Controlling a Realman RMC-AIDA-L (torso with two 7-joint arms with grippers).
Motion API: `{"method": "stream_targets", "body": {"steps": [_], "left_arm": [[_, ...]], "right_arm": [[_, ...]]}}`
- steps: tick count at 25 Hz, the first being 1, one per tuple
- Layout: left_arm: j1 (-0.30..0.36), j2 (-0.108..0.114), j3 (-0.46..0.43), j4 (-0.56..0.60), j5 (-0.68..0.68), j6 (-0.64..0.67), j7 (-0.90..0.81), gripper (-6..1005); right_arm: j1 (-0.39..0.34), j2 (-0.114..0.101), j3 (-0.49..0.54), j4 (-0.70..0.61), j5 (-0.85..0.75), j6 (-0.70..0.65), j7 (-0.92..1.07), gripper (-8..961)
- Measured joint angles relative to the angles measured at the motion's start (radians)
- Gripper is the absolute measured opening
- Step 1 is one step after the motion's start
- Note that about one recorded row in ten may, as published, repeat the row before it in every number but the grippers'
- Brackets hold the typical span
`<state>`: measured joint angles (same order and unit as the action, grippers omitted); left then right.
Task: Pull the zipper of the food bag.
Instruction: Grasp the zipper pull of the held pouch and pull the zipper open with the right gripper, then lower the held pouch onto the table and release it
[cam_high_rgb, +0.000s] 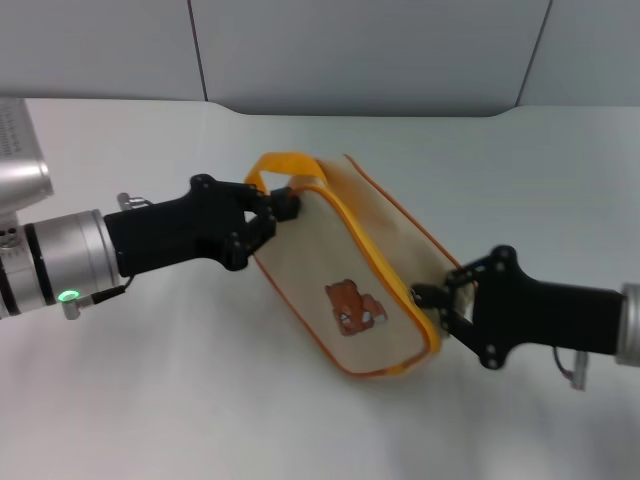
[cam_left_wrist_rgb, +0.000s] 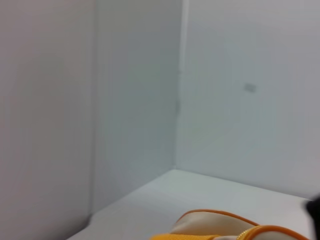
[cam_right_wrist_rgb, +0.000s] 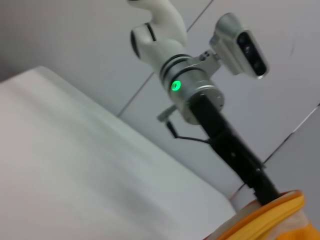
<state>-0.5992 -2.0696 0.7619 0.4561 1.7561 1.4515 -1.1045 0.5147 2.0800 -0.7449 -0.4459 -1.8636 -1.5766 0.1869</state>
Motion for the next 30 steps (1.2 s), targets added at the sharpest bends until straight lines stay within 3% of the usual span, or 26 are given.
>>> {"method": "stream_targets", "body": {"steps": [4, 13, 22, 30], "left_arm": [[0.012, 0.003, -0.03, 0.0, 0.0, -0.016, -0.013, 93], [0.019, 0.005, -0.041, -0.001, 0.0, -0.043, -0.048, 100], [0.048, -0.002, -0.098, -0.043, -0.011, -0.043, -0.045, 108], [0.098, -0.003, -0.145, -0.129, -0.041, -0.037, 0.065, 115]], "right_arm": [[-0.046, -0.002, -0.002, -0.065, -0.021, -0.028, 0.062, 59], [-0.092, -0.002, 0.04, -0.071, -0.018, -0.044, 0.085, 109], [-0.089, -0.003, 0.126, -0.053, 0.001, -0.072, 0.34, 158], [-0.041, -0.05, 0.167, 0.114, 0.124, -0.09, 0.539, 332]]}}
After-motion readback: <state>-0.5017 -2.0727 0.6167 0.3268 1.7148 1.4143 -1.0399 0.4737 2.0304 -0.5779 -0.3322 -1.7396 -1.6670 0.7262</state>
